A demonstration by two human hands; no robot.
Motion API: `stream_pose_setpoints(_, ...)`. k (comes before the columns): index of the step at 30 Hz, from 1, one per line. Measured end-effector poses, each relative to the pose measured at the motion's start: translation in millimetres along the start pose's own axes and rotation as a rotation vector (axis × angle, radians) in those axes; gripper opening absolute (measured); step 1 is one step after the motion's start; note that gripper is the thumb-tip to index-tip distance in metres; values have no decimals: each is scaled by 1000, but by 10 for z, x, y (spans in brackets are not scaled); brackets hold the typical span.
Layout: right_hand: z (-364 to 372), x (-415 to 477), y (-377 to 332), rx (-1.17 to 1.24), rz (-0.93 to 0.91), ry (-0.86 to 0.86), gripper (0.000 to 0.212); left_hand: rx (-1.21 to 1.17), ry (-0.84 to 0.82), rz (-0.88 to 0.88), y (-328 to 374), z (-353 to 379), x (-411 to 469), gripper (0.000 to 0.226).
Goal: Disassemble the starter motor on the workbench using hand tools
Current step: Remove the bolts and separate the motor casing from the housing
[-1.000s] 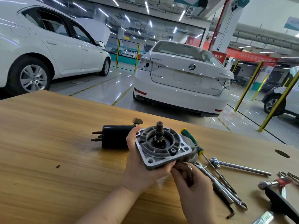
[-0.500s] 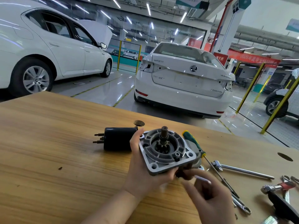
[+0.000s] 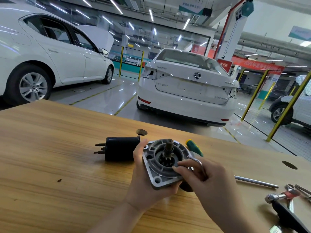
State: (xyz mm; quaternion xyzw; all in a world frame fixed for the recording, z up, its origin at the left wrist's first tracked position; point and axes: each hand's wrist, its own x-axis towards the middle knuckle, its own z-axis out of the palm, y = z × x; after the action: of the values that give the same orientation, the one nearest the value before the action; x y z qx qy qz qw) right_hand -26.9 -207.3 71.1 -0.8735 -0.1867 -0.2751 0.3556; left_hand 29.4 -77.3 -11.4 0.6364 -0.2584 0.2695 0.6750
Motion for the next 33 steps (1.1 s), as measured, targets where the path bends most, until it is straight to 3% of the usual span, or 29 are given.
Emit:
stream_pose_setpoints(6, 15, 91, -59, -139, -74, -2, 17, -5, -39, 20, -6, -31, 8, 101)
stream_pose_setpoints(10, -209, 354, -190, 45, -75, 281, 21, -7, -54, 29, 15, -26, 35, 102)
stream_pose_setpoints(12, -372, 596, -30, 20, -8, 358, 27, -2, -49, 37, 23, -21, 35, 100)
stream_pose_setpoints(13, -415, 717, 125, -61, 58, 286, 29, -12, -44, 34, 25, -20, 34, 98)
stream_pose_setpoints(16, -293, 846, 696, -238, 360, -184, 35, -22, -10, 29, 23, -13, 38, 96)
stream_pose_setpoints(18, -120, 790, 1015, -333, 485, -361, 38, -6, -10, 45, 5, -7, 43, 97)
stream_pose_setpoints(25, 161, 734, 1304, -457, 494, -415, 44, -32, 45, 9, -10, -14, 47, 93)
stream_pose_setpoints(29, 245, 686, 1402, -521, 497, -468, 36, -47, 52, -19, -24, -8, 49, 94)
stream_pose_setpoints(33, 191, 616, 1494, -508, 493, -377, 21, -42, 74, -32, -22, -4, 48, 92)
